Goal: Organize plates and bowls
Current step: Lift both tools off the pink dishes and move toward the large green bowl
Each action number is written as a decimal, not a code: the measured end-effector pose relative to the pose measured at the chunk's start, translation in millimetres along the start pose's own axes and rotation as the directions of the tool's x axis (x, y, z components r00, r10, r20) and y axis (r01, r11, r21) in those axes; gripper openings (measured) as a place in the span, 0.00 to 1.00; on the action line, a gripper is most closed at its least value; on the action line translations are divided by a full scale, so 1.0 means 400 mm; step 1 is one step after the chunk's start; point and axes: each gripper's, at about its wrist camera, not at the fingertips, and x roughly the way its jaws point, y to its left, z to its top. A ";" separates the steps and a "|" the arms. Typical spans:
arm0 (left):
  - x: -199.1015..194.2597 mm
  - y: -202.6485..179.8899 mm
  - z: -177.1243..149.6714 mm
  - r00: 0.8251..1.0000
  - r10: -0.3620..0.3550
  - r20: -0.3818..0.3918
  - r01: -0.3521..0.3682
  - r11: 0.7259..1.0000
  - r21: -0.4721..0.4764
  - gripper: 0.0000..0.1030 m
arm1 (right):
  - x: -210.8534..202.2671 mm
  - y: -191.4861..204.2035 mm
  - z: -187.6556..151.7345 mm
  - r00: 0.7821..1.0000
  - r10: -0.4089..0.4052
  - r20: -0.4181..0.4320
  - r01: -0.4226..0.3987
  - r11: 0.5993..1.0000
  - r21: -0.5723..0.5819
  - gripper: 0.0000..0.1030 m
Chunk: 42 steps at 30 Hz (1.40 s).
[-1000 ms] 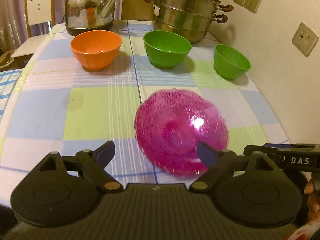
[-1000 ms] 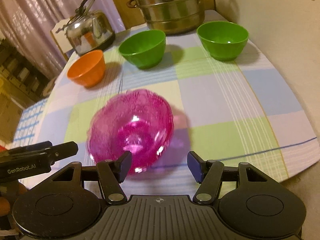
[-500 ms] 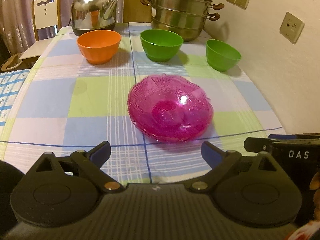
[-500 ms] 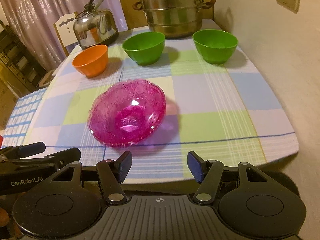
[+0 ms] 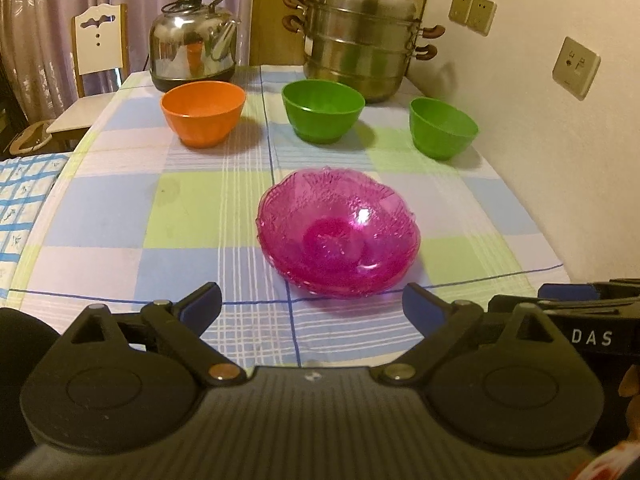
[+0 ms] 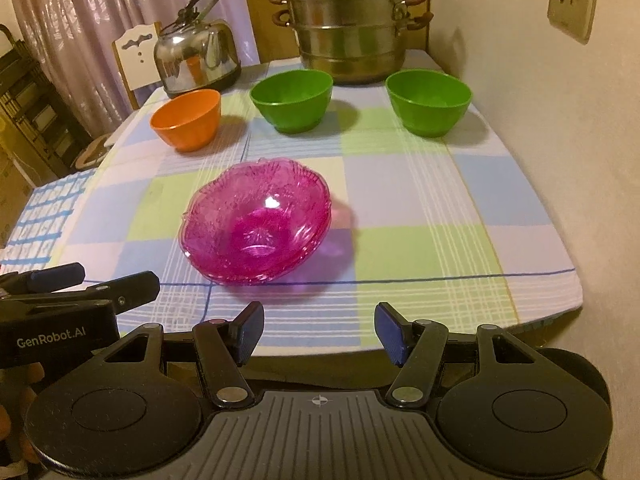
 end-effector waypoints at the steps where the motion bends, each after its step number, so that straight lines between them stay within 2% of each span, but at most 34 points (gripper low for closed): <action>1: -0.003 -0.003 0.003 1.000 -0.004 0.003 0.004 1.000 0.000 0.93 | -0.004 -0.004 0.000 1.000 0.002 0.002 -0.002 1.000 0.005 0.60; 12: 0.009 -0.033 0.056 0.999 -0.051 0.013 0.050 0.998 0.026 0.93 | -0.029 -0.069 0.047 0.999 0.009 0.050 -0.014 0.995 0.104 0.60; 19: 0.042 -0.031 0.126 0.995 -0.097 0.019 0.097 0.995 0.004 0.93 | -0.023 -0.110 0.109 0.996 0.023 0.081 -0.036 0.987 0.157 0.60; 22: 0.068 -0.016 0.165 0.992 -0.122 0.016 0.122 0.992 -0.033 0.93 | -0.007 -0.127 0.140 0.996 0.033 0.085 -0.047 0.984 0.172 0.60; 34: 0.196 0.037 0.330 0.993 -0.120 0.025 0.121 0.990 -0.066 0.93 | 0.101 -0.192 0.284 0.993 0.063 0.098 -0.084 0.971 0.224 0.59; 42: 0.342 0.071 0.417 0.993 -0.116 -0.001 0.116 0.989 -0.086 0.92 | 0.223 -0.215 0.383 0.993 0.081 0.087 -0.098 0.972 0.215 0.59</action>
